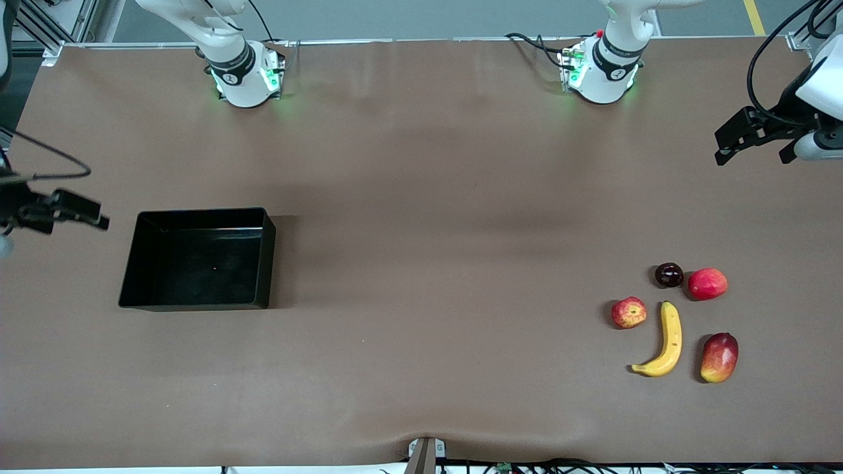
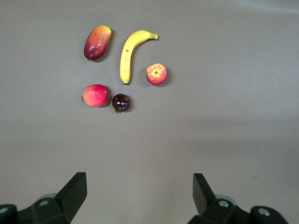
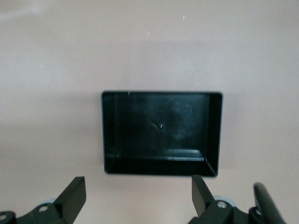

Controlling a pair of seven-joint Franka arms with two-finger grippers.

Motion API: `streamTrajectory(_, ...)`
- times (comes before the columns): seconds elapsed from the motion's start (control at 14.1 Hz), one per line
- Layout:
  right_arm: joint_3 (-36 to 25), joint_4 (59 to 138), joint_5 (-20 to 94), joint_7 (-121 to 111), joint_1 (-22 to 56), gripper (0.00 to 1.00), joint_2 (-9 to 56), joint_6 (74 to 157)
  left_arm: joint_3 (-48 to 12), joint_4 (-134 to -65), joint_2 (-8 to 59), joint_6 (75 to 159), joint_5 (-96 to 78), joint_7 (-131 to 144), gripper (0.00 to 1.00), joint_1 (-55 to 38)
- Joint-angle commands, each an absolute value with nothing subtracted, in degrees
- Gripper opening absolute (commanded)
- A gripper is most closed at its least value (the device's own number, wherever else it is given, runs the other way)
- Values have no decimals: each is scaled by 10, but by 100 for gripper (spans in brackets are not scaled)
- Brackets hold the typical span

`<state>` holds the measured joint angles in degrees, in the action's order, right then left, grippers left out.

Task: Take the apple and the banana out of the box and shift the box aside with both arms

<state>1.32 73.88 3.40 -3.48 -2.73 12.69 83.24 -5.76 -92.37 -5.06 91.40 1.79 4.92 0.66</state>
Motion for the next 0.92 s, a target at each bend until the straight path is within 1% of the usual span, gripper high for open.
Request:
streamTrajectory(0.0, 11, 807, 23, -27, -24, 100, 48, 816, -59, -938, -61, 922, 11, 54, 100, 10)
streamTrajectory(0.14, 9, 858, 15, -26, -27, 100, -6, 818, -60, -934, -62, 922, 10, 54, 100, 11)
streamTrajectory(0.35, 9, 913, 12, -27, -26, 100, -53, 824, -59, -934, -58, 930, 9, 54, 100, 11)
streamTrajectory(0.57, 11, 909, -30, -35, -24, 100, -47, 857, -60, -933, -51, 932, 8, 55, 100, 9)
streamTrajectory(0.85, 10, 902, -26, -40, -25, 100, -40, 864, -61, -920, -39, 931, 4, 52, 100, 9)
